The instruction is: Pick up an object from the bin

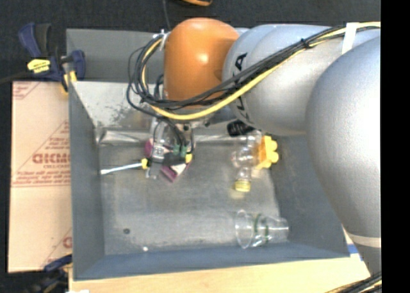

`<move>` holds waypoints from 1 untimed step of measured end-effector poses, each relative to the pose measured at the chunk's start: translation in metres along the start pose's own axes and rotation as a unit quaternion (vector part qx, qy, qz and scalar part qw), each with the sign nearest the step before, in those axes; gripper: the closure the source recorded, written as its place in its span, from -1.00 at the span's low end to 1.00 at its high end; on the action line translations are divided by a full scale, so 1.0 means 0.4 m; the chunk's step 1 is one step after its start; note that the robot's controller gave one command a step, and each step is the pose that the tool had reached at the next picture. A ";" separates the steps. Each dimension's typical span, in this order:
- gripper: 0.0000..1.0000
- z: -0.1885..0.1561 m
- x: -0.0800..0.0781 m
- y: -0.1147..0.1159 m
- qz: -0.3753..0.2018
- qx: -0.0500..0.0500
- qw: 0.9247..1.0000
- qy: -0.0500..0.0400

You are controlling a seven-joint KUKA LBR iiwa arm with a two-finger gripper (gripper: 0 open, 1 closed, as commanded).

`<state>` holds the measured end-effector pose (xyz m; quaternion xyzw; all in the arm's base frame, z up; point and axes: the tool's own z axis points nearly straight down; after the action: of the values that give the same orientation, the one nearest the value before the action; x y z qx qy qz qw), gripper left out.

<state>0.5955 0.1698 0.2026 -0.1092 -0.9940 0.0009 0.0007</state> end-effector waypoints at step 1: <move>-1.00 -0.009 -0.010 0.009 0.008 0.000 1.000 0.000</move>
Offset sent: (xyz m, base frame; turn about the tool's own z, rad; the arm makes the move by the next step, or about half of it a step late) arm 0.0306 -0.0367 -0.0159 -0.1448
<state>0.6000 0.1726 0.2060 -0.1170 -0.9931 0.0008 0.0012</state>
